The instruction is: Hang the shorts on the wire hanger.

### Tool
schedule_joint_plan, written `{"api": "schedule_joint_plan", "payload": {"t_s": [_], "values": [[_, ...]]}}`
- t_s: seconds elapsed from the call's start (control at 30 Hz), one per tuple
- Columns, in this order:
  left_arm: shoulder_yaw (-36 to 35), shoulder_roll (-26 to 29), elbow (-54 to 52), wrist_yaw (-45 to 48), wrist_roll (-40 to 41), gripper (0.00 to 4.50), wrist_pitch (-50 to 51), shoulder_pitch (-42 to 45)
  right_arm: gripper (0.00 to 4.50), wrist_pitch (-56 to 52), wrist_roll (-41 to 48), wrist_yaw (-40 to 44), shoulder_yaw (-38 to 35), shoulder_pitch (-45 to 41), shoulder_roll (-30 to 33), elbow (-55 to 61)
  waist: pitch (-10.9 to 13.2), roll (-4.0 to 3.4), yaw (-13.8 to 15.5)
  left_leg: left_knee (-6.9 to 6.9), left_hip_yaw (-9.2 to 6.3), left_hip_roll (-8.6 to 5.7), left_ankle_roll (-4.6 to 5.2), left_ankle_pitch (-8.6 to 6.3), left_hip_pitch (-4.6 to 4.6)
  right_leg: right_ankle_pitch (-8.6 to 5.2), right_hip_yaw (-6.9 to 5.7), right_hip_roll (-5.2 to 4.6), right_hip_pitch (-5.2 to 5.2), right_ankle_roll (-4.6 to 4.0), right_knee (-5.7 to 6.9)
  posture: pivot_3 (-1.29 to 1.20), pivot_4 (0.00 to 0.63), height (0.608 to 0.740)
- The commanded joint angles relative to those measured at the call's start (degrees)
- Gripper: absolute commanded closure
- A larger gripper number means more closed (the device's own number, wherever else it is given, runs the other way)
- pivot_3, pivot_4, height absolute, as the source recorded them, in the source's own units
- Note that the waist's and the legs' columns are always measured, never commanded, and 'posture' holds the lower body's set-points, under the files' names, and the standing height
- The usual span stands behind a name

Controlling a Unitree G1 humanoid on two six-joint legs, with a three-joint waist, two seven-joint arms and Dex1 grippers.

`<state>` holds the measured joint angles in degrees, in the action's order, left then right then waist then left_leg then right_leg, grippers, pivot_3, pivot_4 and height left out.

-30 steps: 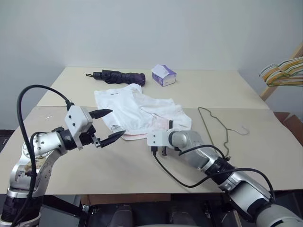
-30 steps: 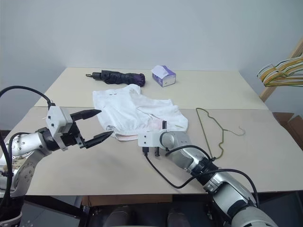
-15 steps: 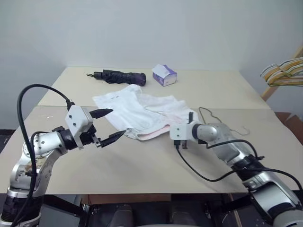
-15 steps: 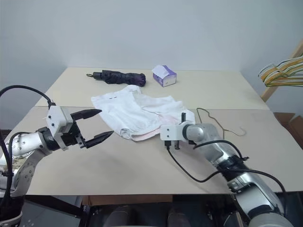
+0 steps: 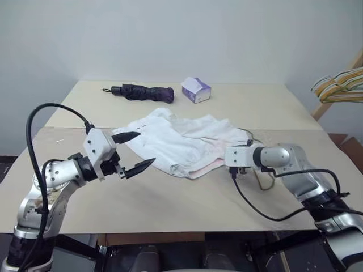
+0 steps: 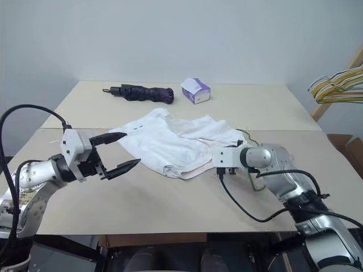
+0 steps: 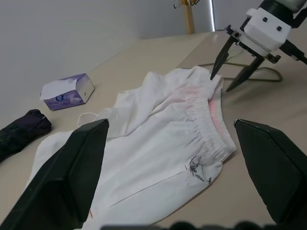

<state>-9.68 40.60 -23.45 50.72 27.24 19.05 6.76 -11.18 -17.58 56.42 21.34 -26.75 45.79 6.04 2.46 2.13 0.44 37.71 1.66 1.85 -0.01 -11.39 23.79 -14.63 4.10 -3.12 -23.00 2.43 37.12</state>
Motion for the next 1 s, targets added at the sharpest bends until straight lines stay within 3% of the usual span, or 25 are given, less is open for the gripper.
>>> {"api": "schedule_joint_plan", "payload": {"t_s": [0.03, 0.1, 0.33, 0.57, 0.8, 0.9, 1.0], "values": [[-0.17, 0.77, 0.08, 0.84, 0.3, 0.0, -0.6, 0.75, 0.63, -16.53, 2.19, 0.63, -3.58, 1.4, -4.0, 15.37, -0.01, -0.01, -0.01, 0.0, 0.0, 0.02, 0.0, 0.0, 0.0, 0.0, 0.0, 0.01, -0.02, 0.0, 0.01, 0.04, 0.0, 0.74], [-0.17, 0.97, 0.35, 1.22, 0.17, 0.0, -0.75, 0.69, 0.03, -26.54, 0.28, -0.51, -0.68, 1.92, -8.57, 22.42, -0.03, -0.03, -0.56, 0.01, 0.0, 0.1, 0.0, 0.0, -0.03, 0.01, 0.02, 0.09, -0.03, -0.01, 0.05, 0.04, 0.0, 0.74], [-0.72, 1.28, 0.61, 1.57, 0.02, 0.0, -0.59, 0.56, 0.03, -40.9, -8.65, -5.35, 14.16, -2.46, -18.89, 27.28, -0.06, -0.07, -0.87, 0.02, 0.0, 0.03, -0.01, 0.0, 0.0, 0.0, -0.02, 0.02, -0.06, -0.01, 0.06, 0.04, 0.0, 0.74], [-1.0, 1.18, -0.02, 0.93, 0.04, 0.0, -0.33, -0.4, 0.03, -48.76, -20.73, -9.5, 29.64, -10.28, -23.87, 14.38, -0.07, -0.07, -1.19, 0.02, 0.0, 0.02, -0.02, -0.01, 0.01, 0.01, -0.05, 0.01, -0.11, -0.03, 0.08, 0.04, 0.0, 0.74], [-0.73, 0.68, -0.07, 0.18, -0.35, 0.0, -0.76, -0.77, 0.03, -51.87, -24.13, -9.7, 35.51, -16.51, -29.87, 4.15, -0.07, -0.08, -1.3, 0.01, 0.0, 0.05, -0.02, -0.01, 0.01, 0.01, -0.05, 0.03, -0.13, -0.03, 0.11, 0.05, 0.0, 0.74], [-0.47, 0.42, -0.08, -0.23, -0.59, 0.0, -1.01, -0.99, 0.67, -51.81, -23.55, -8.65, 35.54, -17.46, -31.05, 2.88, -0.07, -0.08, -1.2, 0.0, 0.0, 0.02, -0.03, -0.02, 0.02, 0.01, -0.06, 0.01, -0.12, -0.03, 0.1, 0.04, 0.0, 0.74], [-0.27, 0.15, -0.2, -0.63, -0.81, 0.0, -1.24, -1.34, 1.76, -50.0, -23.87, -7.46, 37.55, -17.55, -30.69, 1.87, -0.08, -0.09, -1.29, 0.01, 0.0, 0.03, -0.04, -0.02, 0.01, 0.01, -0.06, 0.01, -0.13, -0.03, 0.11, 0.05, 0.0, 0.74]]}}
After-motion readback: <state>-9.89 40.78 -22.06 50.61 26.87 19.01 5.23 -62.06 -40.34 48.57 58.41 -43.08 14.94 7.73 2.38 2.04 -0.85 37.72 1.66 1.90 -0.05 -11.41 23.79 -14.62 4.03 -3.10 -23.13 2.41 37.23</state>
